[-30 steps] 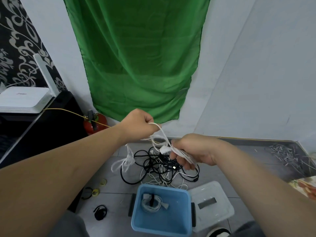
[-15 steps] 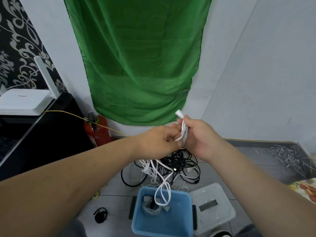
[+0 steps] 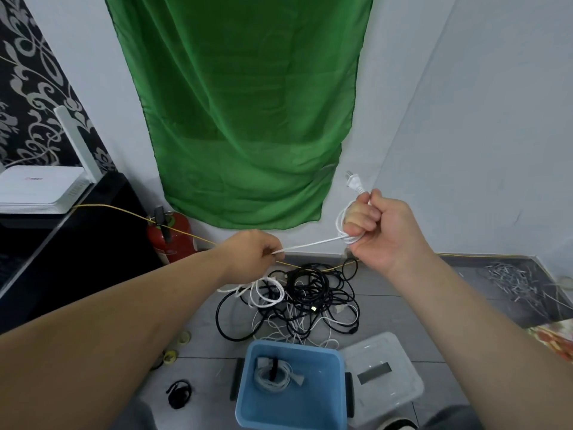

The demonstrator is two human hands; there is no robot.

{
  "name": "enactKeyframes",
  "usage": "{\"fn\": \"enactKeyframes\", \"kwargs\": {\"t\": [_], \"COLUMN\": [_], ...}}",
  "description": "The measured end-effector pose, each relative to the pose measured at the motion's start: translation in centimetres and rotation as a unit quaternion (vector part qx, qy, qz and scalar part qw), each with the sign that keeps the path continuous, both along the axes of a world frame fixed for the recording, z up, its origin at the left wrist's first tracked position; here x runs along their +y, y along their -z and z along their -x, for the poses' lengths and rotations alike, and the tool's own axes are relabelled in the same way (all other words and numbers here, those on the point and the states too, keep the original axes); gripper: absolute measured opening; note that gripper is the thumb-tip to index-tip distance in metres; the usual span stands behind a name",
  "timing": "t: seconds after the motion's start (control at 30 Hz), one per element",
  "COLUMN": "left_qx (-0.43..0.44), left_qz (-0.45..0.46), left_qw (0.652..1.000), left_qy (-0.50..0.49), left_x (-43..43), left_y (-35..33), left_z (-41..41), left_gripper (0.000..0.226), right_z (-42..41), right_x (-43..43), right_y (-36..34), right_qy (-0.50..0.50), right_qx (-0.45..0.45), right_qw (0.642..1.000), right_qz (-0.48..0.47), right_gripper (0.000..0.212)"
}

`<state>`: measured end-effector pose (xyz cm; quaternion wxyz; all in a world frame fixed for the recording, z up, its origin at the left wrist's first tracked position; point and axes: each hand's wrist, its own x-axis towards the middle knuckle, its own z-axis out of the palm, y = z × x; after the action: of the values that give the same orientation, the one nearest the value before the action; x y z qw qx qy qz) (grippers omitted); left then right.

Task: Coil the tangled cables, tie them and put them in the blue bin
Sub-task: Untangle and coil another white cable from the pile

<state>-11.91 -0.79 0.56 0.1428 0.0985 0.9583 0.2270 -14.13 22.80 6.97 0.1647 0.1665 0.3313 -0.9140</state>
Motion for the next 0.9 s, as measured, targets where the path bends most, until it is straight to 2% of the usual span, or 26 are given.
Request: {"fn": "enactKeyframes", "kwargs": {"t": [0.1,0.27,0.33,0.4,0.43,0.47,0.53,0.6,0.63,0.7,0.73,0.8,0.9], "left_qx": [0.009,0.013,0.059,0.126,0.137,0.126,0.069,0.031,0.021,-0.026,-0.062,-0.127,-0.144], "left_qz": [0.096,0.189,0.182,0.134,0.112,0.099,0.112,0.127,0.102,-0.014,-0.074,-0.149,-0.163], "left_qw": [0.995,0.977,0.97,0.958,0.955,0.957,0.97,0.982,0.99,1.0,0.995,0.98,0.975], "left_qy": [-0.039,-0.095,-0.153,-0.222,-0.24,-0.241,-0.206,-0.138,-0.095,-0.011,0.022,0.047,0.037], "left_x": [-1.5,-2.6,-3.0,-4.0,-4.5,-4.6,-3.9,-2.0,-0.6,2.4,3.9,6.0,6.3], "left_y": [0.4,-0.3,-0.9,-1.5,-1.5,-1.5,-1.4,-1.7,-2.0,-2.9,-3.3,-2.8,-1.0], "left_z": [0.7,1.2,1.5,1.9,2.1,2.1,1.9,1.3,0.9,-0.4,-1.1,-2.0,-2.4], "left_gripper": [0.044,0.045,0.043,0.039,0.037,0.038,0.041,0.047,0.057,0.073,0.072,0.056,0.046], "right_z": [0.1,0.5,0.7,0.6,0.5,0.4,0.1,-0.4,-0.6,-0.9,-1.0,-0.9,-0.6], "right_x": [0.8,3.3,3.8,3.6,3.1,2.6,1.4,0.1,-0.5,-1.5,-1.9,-2.2,-2.1], "right_y": [0.3,0.1,0.5,1.1,1.4,1.6,1.7,1.5,1.4,1.2,1.2,1.1,0.5], "right_qy": [0.003,0.071,0.113,0.141,0.138,0.125,0.069,0.001,-0.02,-0.035,-0.033,-0.015,0.006], "right_qx": [-0.011,-0.028,-0.037,-0.034,-0.022,-0.009,0.016,0.027,0.029,0.031,0.031,0.03,0.022], "right_qw": [0.999,0.993,0.97,0.914,0.89,0.882,0.91,0.957,0.971,0.984,0.988,0.994,0.999], "right_qz": [-0.039,-0.09,-0.21,-0.38,-0.434,-0.453,-0.408,-0.29,-0.237,-0.171,-0.146,-0.101,-0.039], "right_gripper": [0.033,0.028,0.027,0.024,0.024,0.026,0.029,0.033,0.034,0.034,0.035,0.035,0.036]}}
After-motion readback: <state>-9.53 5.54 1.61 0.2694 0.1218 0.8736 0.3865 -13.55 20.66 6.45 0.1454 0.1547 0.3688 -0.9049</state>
